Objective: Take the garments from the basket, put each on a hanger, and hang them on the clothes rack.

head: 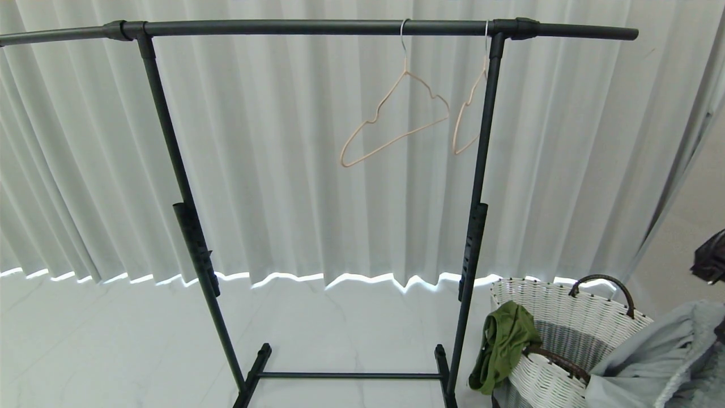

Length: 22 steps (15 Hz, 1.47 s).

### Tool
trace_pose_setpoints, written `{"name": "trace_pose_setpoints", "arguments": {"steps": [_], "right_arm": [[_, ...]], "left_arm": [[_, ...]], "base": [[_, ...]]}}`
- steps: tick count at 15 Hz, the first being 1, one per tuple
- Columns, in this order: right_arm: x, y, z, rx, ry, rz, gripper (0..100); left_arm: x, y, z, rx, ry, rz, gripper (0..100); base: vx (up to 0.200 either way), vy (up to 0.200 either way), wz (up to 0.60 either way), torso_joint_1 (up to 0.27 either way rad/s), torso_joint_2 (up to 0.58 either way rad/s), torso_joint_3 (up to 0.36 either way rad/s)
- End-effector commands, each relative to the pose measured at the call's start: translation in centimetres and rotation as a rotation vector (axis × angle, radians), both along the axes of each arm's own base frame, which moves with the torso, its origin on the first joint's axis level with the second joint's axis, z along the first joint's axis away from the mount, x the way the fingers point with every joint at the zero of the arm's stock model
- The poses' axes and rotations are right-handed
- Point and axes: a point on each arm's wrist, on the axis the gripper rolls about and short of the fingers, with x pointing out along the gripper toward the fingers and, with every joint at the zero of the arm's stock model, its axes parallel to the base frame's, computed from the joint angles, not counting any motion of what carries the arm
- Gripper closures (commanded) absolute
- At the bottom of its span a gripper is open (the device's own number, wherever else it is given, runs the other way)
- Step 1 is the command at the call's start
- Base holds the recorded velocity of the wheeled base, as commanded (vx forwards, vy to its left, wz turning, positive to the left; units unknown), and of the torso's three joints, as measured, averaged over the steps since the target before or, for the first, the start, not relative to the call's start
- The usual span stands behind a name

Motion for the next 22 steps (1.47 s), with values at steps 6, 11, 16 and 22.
{"name": "trace_pose_setpoints", "arguments": {"steps": [6, 11, 16, 22], "right_arm": [[-6.1, 0.3, 6.5, -0.007, -0.356, -0.008, 100], [-6.3, 0.3, 6.4, -0.008, -0.360, -0.001, 100], [-6.0, 0.3, 6.3, -0.006, -0.350, 0.001, 100], [-5.5, 0.3, 6.2, -0.003, -0.332, 0.002, 100]], "left_arm": [[0.0, 0.0, 0.0, 0.015, 0.000, -0.001, 0], [0.0, 0.0, 0.0, 0.032, -0.004, 0.009, 0], [0.0, 0.0, 0.0, 0.051, -0.007, 0.008, 0], [0.0, 0.0, 0.0, 0.052, -0.006, -0.015, 0]], "base": [[0.000, 0.000, 0.00, 0.000, 0.00, 0.000], [-0.080, 0.000, 0.00, 0.002, 0.00, 0.002], [-0.200, 0.000, 0.00, 0.000, 0.00, 0.001], [0.000, 0.000, 0.00, 0.000, 0.00, 0.000]]}}
